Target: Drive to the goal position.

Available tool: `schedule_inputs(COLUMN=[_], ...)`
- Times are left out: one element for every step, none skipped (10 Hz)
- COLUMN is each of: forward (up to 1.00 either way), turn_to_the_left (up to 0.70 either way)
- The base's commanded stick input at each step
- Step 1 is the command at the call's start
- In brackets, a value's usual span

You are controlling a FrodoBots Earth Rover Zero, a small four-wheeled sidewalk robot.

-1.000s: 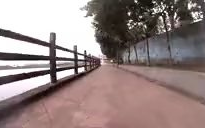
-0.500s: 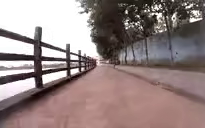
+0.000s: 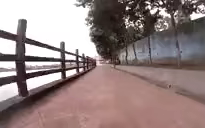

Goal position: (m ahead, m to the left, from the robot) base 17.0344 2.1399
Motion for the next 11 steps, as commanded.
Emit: schedule_inputs(forward=[1.0, 1.0, 1.0, 1.0, 1.0, 1.0, 1.0, 1.0, 1.0, 1.0, 1.0], turn_to_the_left=[0.0, 0.0, 0.0, 0.0, 0.0, 0.0, 0.12, 0.37, 0.01, 0.0, 0.0])
